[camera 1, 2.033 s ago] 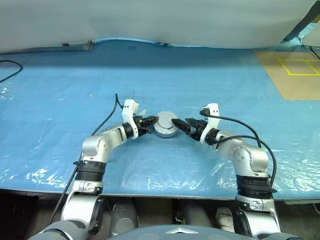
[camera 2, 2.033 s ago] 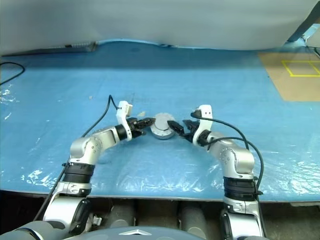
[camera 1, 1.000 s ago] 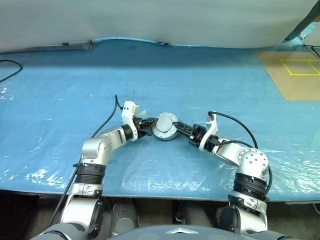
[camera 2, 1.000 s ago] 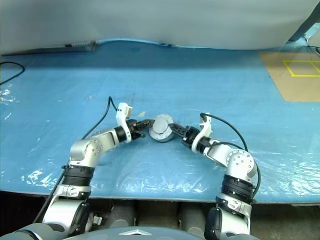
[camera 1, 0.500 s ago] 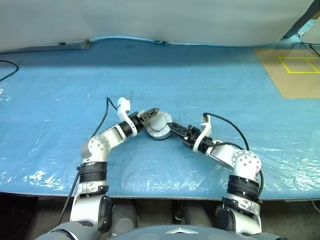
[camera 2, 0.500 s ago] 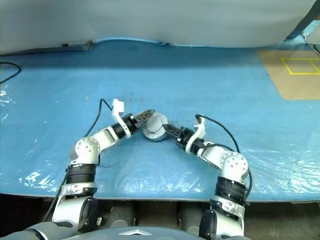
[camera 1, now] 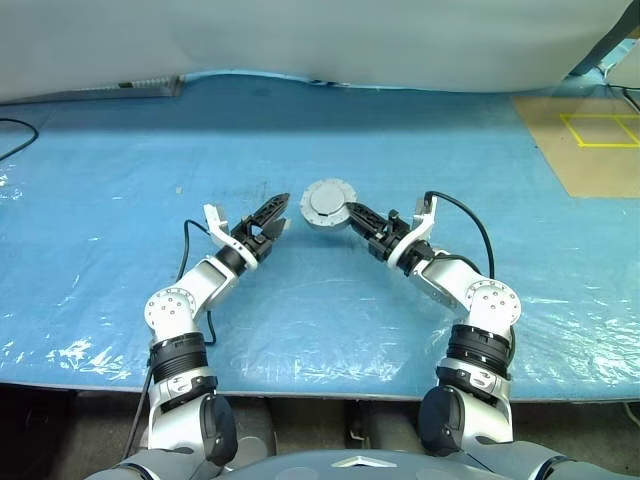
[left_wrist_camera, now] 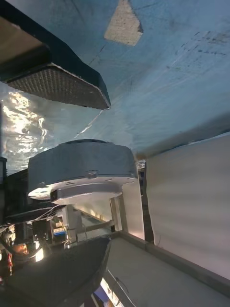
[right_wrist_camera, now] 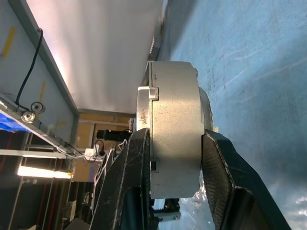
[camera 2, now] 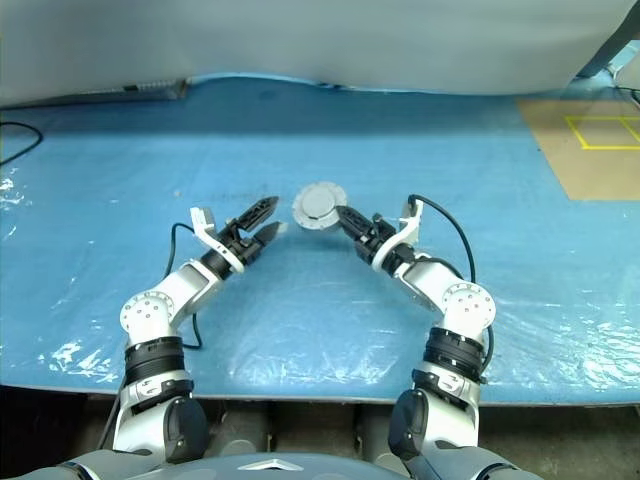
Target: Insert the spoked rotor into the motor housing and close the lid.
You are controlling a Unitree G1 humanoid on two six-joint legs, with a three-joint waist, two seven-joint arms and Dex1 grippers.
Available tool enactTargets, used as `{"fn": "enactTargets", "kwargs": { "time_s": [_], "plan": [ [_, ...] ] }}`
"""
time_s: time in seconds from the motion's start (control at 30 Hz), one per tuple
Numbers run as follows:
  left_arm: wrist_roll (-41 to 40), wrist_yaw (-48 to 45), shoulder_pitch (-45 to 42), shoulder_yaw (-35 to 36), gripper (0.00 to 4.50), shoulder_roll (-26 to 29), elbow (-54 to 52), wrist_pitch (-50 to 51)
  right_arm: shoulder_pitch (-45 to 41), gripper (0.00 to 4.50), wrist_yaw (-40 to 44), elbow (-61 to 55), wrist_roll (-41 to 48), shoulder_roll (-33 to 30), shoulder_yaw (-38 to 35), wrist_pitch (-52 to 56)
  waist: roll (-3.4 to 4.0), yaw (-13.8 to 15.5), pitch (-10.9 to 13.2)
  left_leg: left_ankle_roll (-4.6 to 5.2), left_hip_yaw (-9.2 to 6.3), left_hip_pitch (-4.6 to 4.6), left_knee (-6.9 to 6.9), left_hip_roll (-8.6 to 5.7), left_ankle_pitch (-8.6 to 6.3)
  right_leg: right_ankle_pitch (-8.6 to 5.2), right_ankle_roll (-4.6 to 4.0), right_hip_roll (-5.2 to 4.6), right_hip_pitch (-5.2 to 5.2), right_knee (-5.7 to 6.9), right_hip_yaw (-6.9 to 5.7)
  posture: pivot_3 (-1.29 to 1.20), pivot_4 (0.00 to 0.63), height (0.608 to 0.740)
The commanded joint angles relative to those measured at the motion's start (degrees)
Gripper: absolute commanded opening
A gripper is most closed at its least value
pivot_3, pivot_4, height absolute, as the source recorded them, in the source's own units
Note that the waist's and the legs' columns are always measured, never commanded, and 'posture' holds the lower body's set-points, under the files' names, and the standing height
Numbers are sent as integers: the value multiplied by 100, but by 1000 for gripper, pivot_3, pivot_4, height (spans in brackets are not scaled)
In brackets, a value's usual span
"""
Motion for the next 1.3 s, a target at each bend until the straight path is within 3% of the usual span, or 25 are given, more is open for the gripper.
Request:
{"fn": "enactTargets", "kwargs": {
  "time_s": [0.03,0.63,0.73,0.87,1.03,1.3],
  "plan": [
    [-314,51,53,-94,4500,-72,-63,44,-257,1131,74,-170,489,68,190,-72,0,-1,0,0,0,-1,2,0,0,1,2,0,0,0,0,0,150,740],
    [-660,-137,27,-385,4500,-337,287,-148,144,1131,-567,-504,1352,235,839,-39,-1,5,1,0,-7,-1,60,1,0,5,9,-4,-1,51,3,0,150,740],
    [-823,-115,33,-336,3911,-321,337,-144,148,1131,-639,-483,1489,177,888,-91,-1,3,1,-1,-7,-3,78,3,-1,4,10,-4,-1,70,8,0,150,740],
    [-1021,-61,68,-318,2517,-297,319,-150,152,1131,-551,-574,1375,15,1058,-145,-1,4,1,-1,-7,-2,95,4,-1,5,11,-6,-1,79,11,0,150,740],
    [-1128,36,27,-339,2373,-242,330,-241,250,1131,-66,-767,902,-331,1376,-408,-1,10,1,-1,-8,-12,93,4,-1,6,11,-4,-2,77,9,0,150,740],
    [-838,-33,-522,-402,2373,67,858,-580,514,3924,324,-904,449,-837,1375,-1036,-3,44,2,-1,-9,-10,96,4,-1,7,15,-4,-2,79,9,0,150,740]
  ]
}}
